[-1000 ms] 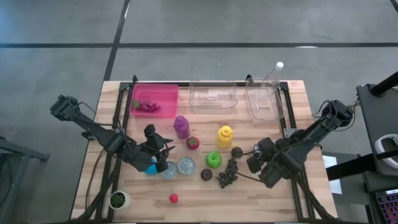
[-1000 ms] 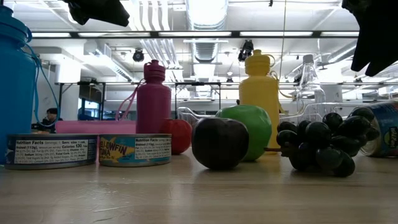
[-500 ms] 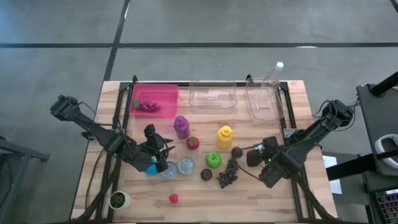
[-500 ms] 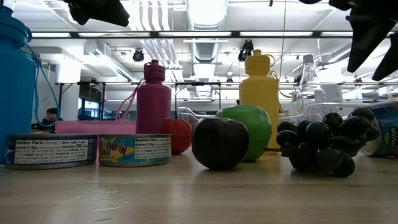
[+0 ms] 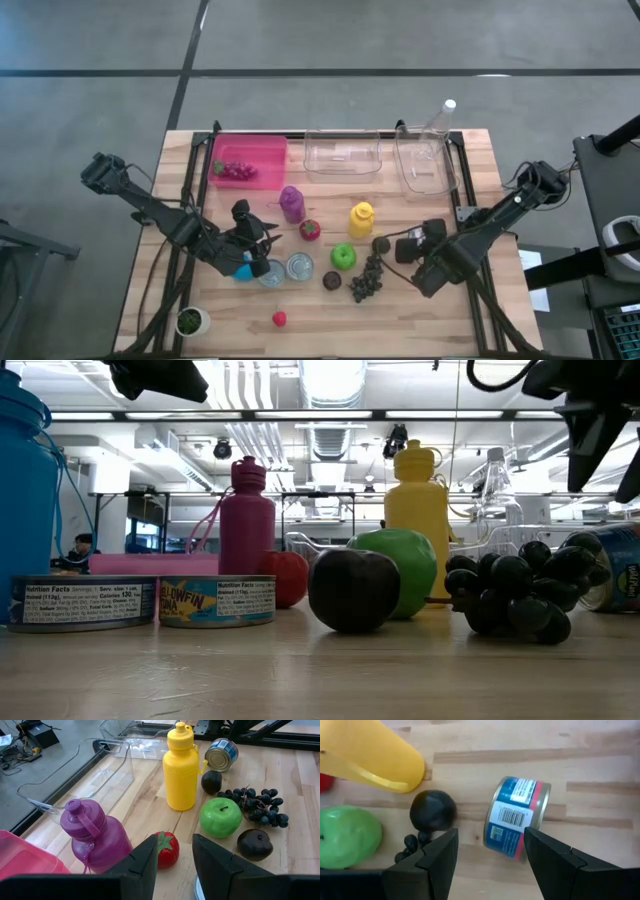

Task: Pick & Place Food Item
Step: Put the blue and pink tuna can into the left transparent bin

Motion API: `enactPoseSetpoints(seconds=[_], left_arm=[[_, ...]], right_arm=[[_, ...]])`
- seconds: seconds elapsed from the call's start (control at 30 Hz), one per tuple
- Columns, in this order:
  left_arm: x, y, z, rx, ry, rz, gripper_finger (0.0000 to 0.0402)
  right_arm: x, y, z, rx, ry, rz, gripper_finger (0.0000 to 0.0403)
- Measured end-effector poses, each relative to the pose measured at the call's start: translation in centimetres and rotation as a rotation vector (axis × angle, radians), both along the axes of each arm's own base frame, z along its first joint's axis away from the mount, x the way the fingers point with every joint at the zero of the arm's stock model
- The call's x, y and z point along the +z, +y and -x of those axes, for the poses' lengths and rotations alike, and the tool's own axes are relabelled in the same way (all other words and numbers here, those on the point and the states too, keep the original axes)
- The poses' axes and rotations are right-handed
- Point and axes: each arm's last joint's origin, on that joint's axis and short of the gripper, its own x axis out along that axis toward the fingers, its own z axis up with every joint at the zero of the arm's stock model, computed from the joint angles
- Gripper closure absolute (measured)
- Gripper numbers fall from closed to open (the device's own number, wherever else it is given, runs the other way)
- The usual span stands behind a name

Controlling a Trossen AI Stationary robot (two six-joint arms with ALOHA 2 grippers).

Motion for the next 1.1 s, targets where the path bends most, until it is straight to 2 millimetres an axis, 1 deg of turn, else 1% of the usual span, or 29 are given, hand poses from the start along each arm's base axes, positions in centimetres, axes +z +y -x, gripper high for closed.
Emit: enactPoseSetpoints(seconds=[0.1, 0.17, 0.33, 0.43, 0.63, 0.77, 1.0, 1.1], left_arm=[[0.0, 0.0, 0.0, 0.0, 0.0, 0.0, 0.0278], [0.0, 0.0, 0.0, 0.0, 0.0, 0.0, 0.0278], [0.0, 0.0, 0.0, 0.0, 0.0, 0.0, 0.0278], [0.0, 0.0, 0.0, 0.0, 0.0, 0.0, 0.0278], [0.0, 0.0, 0.0, 0.0, 0.0, 0.0, 0.0278], [0.0, 0.0, 0.0, 0.0, 0.0, 0.0, 0.0278], [0.0, 0.0, 0.0, 0.0, 0.0, 0.0, 0.0278], [0.0, 0.0, 0.0, 0.0, 0.0, 0.0, 0.0278]], right_arm=[[-0.2, -0.2, -0.3, -0.059, -0.01, -0.007, 0.0179], [-0.4, -0.4, -0.6, -0.062, 0.008, 0.004, 0.0179], [-1.0, -1.0, -1.1, -0.108, 0.081, -0.037, 0.0175], [-1.2, -1.4, -1.4, -0.125, 0.123, -0.064, 0.016], [-1.3, -2.0, -1.8, -0.155, 0.125, -0.064, 0.0113], [-1.4, -2.1, -1.9, -0.191, 0.122, -0.062, 0.0087], [-1.5, -2.1, -1.8, -0.197, 0.127, -0.056, 0.0063], [-2.0, -2.2, -1.7, -0.202, 0.143, -0.044, 0.0057]])
